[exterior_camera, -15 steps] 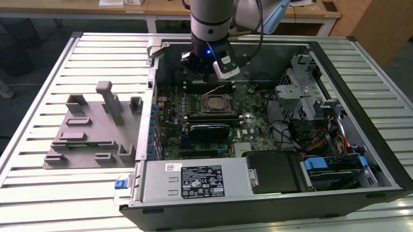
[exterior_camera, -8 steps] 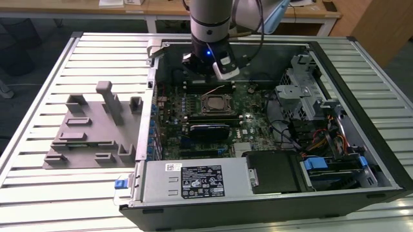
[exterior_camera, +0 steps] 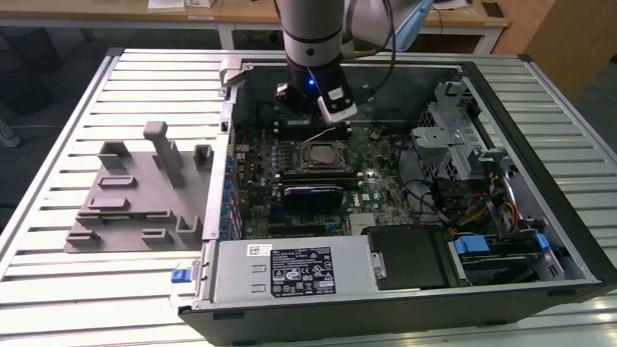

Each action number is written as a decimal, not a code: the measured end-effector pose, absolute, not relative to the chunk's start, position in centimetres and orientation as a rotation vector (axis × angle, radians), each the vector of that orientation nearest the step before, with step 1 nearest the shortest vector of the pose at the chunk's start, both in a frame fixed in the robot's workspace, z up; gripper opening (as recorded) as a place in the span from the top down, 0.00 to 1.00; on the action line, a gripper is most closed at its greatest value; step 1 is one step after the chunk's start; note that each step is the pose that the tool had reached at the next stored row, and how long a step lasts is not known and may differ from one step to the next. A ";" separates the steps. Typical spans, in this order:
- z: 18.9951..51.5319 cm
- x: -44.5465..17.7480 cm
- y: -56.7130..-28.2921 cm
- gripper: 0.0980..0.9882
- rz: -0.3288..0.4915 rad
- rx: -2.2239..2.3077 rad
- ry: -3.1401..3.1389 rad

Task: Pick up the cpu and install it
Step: 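Install the first cpu locking lever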

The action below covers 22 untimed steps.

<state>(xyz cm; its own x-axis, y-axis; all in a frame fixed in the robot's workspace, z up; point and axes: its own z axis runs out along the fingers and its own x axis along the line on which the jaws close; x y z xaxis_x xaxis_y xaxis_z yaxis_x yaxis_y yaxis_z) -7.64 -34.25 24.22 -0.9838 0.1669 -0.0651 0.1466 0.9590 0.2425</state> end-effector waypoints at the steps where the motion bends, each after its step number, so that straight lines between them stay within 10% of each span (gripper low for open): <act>1: 24.1 -7.6 -34.3 0.99 0.362 0.249 3.021; 22: 22.4 -6.2 -34.2 0.99 0.347 0.377 2.995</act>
